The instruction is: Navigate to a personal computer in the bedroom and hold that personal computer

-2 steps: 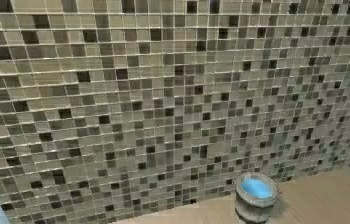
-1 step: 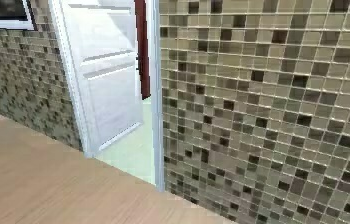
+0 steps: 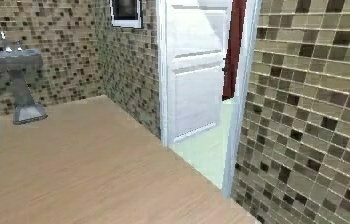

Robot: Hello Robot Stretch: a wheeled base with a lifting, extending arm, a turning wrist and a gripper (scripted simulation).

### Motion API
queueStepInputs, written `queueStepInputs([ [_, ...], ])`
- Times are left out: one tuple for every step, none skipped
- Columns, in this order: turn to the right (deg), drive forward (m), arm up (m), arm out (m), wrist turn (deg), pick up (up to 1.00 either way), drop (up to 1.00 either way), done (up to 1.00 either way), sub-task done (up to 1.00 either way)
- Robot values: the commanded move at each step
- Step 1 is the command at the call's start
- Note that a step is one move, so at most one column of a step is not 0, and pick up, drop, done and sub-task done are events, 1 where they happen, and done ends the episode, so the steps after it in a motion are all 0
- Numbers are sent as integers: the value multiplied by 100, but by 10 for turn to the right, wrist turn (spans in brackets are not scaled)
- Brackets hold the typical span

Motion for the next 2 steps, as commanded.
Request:
queueStepInputs([
  [0,100,0,0,0,0,0,0,0],
  [-30,0,0,0,0,0,0,0,0],
])
